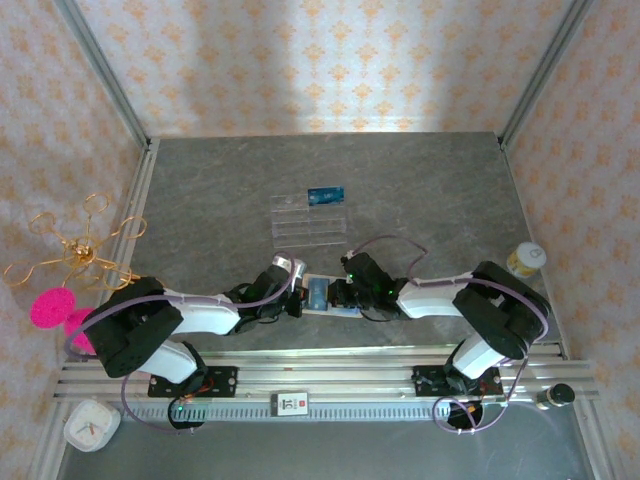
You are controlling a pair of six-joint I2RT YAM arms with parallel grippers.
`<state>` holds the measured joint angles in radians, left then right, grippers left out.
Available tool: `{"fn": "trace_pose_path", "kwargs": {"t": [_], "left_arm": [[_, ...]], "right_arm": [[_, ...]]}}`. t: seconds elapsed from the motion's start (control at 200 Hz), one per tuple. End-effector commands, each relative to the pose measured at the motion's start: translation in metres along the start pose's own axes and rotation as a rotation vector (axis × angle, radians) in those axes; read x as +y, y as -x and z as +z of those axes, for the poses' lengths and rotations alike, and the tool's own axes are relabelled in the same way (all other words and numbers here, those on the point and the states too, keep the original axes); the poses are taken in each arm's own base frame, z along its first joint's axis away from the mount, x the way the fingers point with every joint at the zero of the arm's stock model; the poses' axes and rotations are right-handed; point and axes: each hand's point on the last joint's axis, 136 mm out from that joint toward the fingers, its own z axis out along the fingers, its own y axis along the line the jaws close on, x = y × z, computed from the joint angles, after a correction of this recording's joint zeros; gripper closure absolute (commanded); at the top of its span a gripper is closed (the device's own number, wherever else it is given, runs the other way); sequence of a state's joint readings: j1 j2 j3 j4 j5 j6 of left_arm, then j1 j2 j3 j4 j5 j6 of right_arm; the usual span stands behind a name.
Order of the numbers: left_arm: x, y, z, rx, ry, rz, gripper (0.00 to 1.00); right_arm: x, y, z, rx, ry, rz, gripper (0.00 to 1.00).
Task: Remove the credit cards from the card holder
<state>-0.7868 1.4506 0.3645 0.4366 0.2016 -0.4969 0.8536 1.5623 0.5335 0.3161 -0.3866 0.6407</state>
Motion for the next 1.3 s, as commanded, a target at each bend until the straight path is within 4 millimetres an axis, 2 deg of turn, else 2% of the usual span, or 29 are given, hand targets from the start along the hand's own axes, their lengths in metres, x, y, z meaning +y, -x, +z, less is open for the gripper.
{"fn": "trace_pose_path", "kwargs": {"t": [0.0, 0.27, 0.425, 0.591, 0.646, 0.676, 0.846, 1.051, 1.291], "left_arm": [[0.015, -0.038, 0.003, 0.127, 0.031, -0.009, 1.0], [0.012, -0.031, 0.0, 0.1, 0.023, -0.029, 1.0], [0.009, -0.028, 0.0, 0.091, 0.01, -0.037, 1.0], [0.001, -0.018, -0.005, 0.071, -0.011, -0.032, 1.0], [-0.001, -0.013, -0.008, 0.053, -0.009, -0.028, 1.0], [0.0, -0.012, -0.009, 0.047, -0.005, -0.026, 1.0], [0.007, -0.022, -0.002, 0.08, 0.02, -0.025, 1.0], [0.013, -0.035, 0.003, 0.105, 0.019, -0.056, 1.0], [0.013, -0.036, 0.002, 0.104, 0.016, -0.056, 1.0]], "right_arm": [[0.004, -0.008, 0.004, 0.019, 0.043, 0.007, 1.0], [-0.021, -0.003, -0.016, -0.05, -0.056, 0.056, 1.0], [-0.027, -0.004, -0.021, -0.058, -0.082, 0.063, 1.0], [-0.01, 0.006, -0.028, -0.08, -0.033, 0.029, 1.0], [-0.002, 0.008, -0.031, -0.081, -0.006, 0.024, 0.85], [0.001, 0.008, -0.031, -0.078, 0.009, 0.026, 0.82], [0.017, 0.0, -0.027, -0.03, 0.109, 0.059, 0.79], [0.007, -0.004, -0.021, -0.018, 0.075, 0.076, 0.82], [0.001, -0.007, -0.013, -0.001, 0.049, 0.076, 0.8]]}}
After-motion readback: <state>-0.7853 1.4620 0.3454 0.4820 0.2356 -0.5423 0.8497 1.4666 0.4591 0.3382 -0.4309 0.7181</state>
